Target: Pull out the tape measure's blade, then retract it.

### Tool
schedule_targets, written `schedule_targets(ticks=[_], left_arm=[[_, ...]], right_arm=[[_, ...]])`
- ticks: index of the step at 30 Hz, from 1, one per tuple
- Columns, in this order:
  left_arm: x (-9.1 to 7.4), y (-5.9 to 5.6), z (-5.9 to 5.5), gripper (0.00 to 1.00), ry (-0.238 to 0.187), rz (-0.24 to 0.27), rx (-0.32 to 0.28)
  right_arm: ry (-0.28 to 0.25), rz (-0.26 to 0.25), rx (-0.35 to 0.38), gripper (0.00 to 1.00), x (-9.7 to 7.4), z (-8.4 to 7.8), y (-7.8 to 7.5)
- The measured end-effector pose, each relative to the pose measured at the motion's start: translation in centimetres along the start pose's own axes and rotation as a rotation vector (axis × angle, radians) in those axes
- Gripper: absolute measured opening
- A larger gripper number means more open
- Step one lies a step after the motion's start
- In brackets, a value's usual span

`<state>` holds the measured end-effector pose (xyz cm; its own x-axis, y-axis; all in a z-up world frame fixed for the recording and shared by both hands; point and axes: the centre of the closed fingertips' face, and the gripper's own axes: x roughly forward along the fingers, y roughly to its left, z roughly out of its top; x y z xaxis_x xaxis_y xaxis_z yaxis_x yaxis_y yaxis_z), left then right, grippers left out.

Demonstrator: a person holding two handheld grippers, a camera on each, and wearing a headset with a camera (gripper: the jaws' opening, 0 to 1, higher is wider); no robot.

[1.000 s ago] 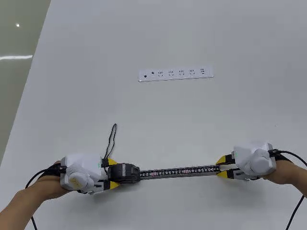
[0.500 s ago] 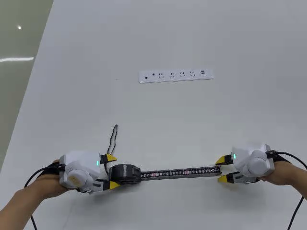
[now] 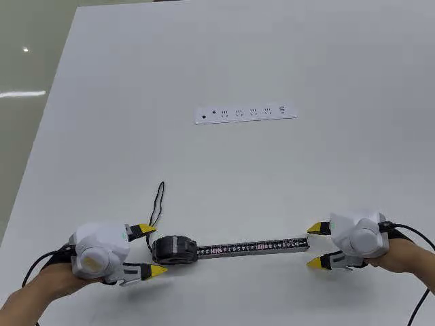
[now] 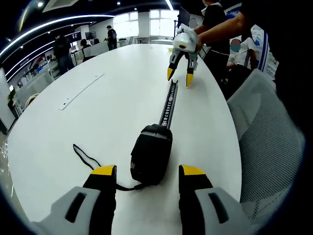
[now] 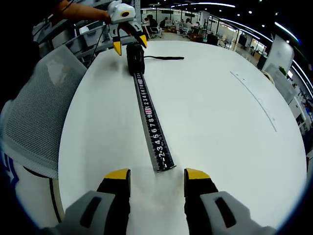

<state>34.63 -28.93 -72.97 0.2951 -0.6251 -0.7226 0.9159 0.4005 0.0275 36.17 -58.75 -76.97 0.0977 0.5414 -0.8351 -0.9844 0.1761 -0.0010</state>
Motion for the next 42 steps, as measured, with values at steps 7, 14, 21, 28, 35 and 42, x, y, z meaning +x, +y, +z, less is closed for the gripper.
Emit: schedule_targets(ticks=[7,14,21,28,35,42], left_arm=[[-0.9,-1.1,-0.2,0.56,-0.029,0.041,-0.074],[-1.9,-2.1,-0.4,0.69,-0.058,0.088,-0.167],[-3.0,-3.2,-0.3,0.78,-0.074,0.153,-0.214],[-3.9,-4.6,-0.1,0.88,-0.088,0.202,-0.233],[-4.4,-5.3,0.6,0.99,-0.116,0.261,-0.25],[-4.6,-6.0,0.8,0.99,-0.118,0.301,-0.288]], right_arm=[[-0.028,-0.049,0.087,0.5,-1.1,0.1,0.7],[-0.074,-0.098,0.185,0.58,-2.4,0.5,1.5],[-0.124,-0.152,0.257,0.63,-3.6,1.3,2.5],[-0.163,-0.203,0.312,0.68,-4.6,1.6,3.8],[-0.197,-0.266,0.343,0.73,-5.8,2.3,4.6],[-0.219,-0.319,0.382,0.78,-6.0,2.8,5.3]])
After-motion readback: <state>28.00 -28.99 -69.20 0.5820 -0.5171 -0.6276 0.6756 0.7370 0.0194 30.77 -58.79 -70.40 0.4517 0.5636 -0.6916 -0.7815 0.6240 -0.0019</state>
